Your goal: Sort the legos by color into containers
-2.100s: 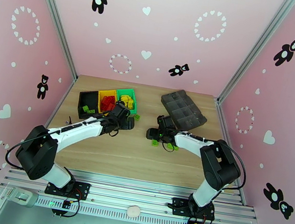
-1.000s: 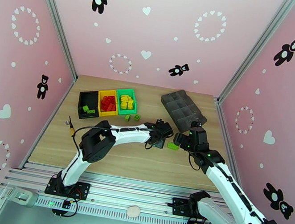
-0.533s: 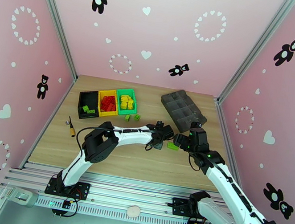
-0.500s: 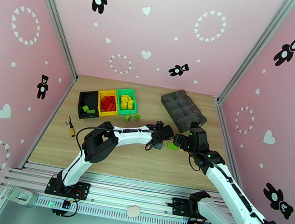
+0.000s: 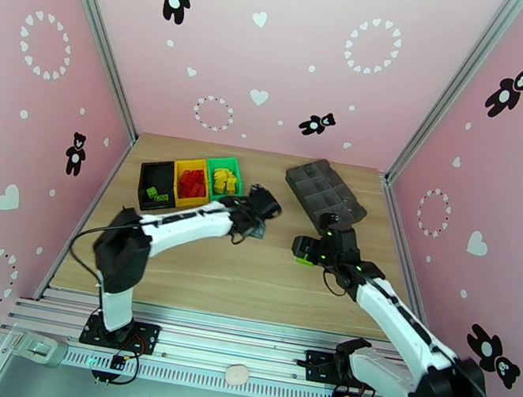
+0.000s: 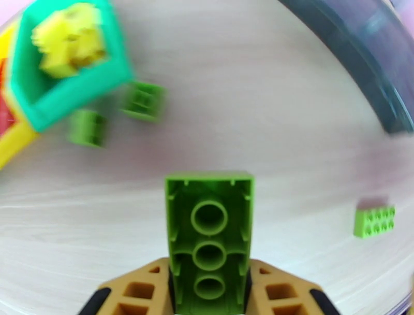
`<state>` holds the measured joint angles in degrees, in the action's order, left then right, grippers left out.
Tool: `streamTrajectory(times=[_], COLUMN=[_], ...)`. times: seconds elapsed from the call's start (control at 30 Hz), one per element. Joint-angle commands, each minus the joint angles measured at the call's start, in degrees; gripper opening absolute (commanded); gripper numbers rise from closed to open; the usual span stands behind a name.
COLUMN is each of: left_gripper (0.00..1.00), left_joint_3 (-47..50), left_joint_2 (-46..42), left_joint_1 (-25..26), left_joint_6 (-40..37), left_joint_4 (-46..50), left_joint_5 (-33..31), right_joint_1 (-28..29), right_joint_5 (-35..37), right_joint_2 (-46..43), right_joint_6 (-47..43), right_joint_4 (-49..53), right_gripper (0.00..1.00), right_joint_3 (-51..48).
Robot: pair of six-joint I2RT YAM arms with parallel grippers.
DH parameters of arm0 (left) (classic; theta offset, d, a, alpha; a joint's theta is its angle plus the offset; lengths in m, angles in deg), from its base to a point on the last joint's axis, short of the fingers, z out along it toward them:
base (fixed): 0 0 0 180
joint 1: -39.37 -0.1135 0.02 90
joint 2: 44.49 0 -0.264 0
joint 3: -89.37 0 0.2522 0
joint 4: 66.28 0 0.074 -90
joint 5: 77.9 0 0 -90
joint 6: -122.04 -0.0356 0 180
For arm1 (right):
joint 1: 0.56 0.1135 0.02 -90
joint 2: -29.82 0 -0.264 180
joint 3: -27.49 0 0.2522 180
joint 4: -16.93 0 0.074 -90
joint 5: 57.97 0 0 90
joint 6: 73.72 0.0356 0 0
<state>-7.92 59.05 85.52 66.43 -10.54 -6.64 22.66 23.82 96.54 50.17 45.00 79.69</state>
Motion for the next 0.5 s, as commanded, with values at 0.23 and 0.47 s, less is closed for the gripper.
streamTrajectory(times=[0.23,0.47], left_gripper=[0.25,0.25], left_joint_3=[9.05,11.76], left_joint_2=[-13.84,-15.04], left_joint_1=[-19.60,-34.65], left_joint_6=[-5.24,-6.08], left_joint_4=[-1.60,-4.93], left_joint_5=[1.60,5.62], right_joint_1=[14.55,20.59], right_joint_5=[-1.46,-1.35], right_joint_2=[18.11,28.86], right_joint_6=[-1.39,-1.74], right_joint_4=[-4.46,-3.65], right_gripper=[0.76,0.74], right_joint_3=[15.15,24.58])
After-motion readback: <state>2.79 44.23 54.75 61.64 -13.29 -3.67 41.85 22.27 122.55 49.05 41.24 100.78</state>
